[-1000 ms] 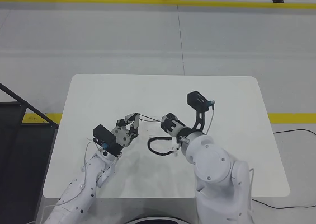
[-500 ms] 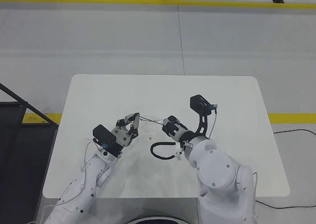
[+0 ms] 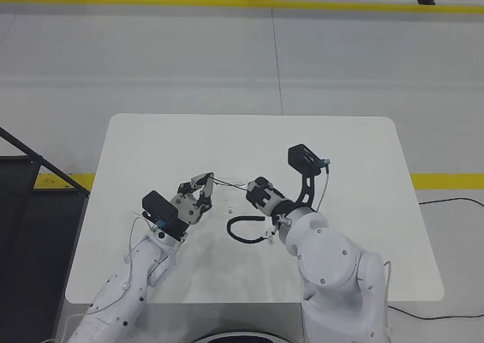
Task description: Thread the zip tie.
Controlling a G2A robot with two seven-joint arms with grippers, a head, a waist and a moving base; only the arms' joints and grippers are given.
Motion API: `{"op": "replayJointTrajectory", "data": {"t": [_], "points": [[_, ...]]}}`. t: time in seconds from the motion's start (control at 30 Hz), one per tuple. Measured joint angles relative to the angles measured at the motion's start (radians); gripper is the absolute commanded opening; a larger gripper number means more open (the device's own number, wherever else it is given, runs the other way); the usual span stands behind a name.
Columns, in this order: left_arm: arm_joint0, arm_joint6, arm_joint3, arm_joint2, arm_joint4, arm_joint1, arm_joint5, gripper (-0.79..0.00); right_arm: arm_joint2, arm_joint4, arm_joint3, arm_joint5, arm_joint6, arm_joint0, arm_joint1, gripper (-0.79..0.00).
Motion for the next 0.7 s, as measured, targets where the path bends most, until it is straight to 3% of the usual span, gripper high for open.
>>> {"op": "replayJointTrajectory", "data": {"t": [0.7], "points": [[0.000, 0.000, 0.000, 0.000, 0.000, 0.000, 0.000, -0.785, -0.010, 0.015, -0.006, 0.023, -0.010, 0.002, 0.016, -0.785]]}}
